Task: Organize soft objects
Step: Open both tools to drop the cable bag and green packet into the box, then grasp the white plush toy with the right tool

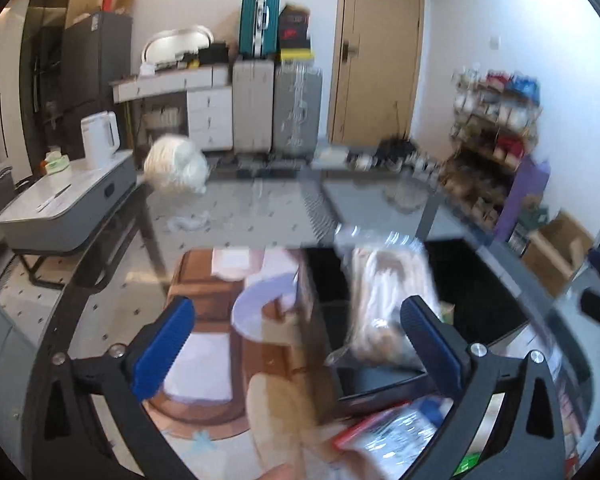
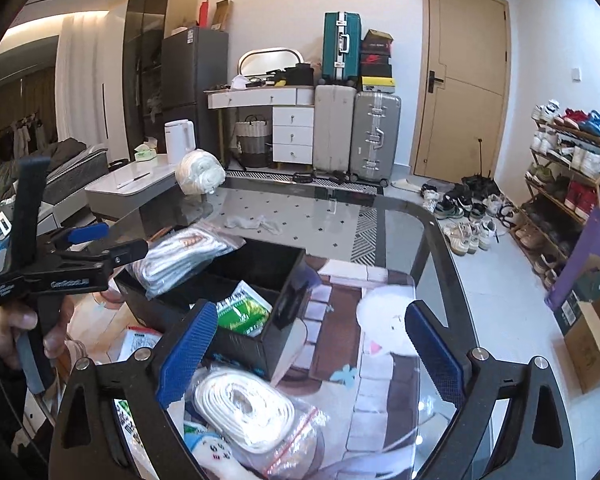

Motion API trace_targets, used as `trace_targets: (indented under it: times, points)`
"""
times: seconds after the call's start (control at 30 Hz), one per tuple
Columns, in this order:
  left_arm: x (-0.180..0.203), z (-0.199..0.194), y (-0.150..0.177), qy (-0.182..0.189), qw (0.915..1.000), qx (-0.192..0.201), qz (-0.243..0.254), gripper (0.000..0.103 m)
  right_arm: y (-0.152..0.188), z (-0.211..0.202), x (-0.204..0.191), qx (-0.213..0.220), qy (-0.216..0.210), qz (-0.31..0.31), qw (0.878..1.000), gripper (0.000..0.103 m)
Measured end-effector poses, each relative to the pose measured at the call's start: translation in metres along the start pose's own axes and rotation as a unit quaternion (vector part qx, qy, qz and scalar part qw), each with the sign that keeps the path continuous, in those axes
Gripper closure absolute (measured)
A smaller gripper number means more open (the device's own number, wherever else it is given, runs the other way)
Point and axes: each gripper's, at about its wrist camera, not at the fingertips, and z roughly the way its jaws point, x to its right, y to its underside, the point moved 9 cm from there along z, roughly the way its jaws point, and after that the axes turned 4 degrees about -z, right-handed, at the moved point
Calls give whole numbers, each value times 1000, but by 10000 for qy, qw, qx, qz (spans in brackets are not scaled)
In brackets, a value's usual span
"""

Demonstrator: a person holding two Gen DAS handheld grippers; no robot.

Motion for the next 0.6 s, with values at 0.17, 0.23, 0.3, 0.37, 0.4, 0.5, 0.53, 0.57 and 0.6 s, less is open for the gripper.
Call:
trace_targets:
  times: [0.17,0.23,0.3,0.37,0.4,0.5,0.53,0.57,0.6]
  points:
    - [23,10,16,204,9990,-258,290,0,14,-5,-2,-100,33,77,9999,7]
    - [29,4,18,322,9989,-186,293,0,20,-6,-6,-149,19,111,9998,7]
    - [35,-5,22,469,9984,-155,268,0,26,-8,-9,-196,30,136,9997,6]
    - [36,-14,25,513,9983,-139,256,0,32,-10,-14,-226,18,158,9996,6]
    - [36,-19,27,530,9982,-122,260,0,36,-13,-16,-236,-7,180,9996,6]
    - [34,-37,34,557,9981,-56,247,0,44,-16,-22,-248,-59,244,9994,5]
    - [32,-42,38,534,9983,-58,245,0,47,-17,-23,-255,-66,261,9993,4]
    - [30,-46,39,514,9984,-65,242,0,51,-17,-26,-288,-92,283,9991,4]
    - [27,-50,42,484,9986,-70,223,0,54,-18,-28,-333,-118,290,9990,4]
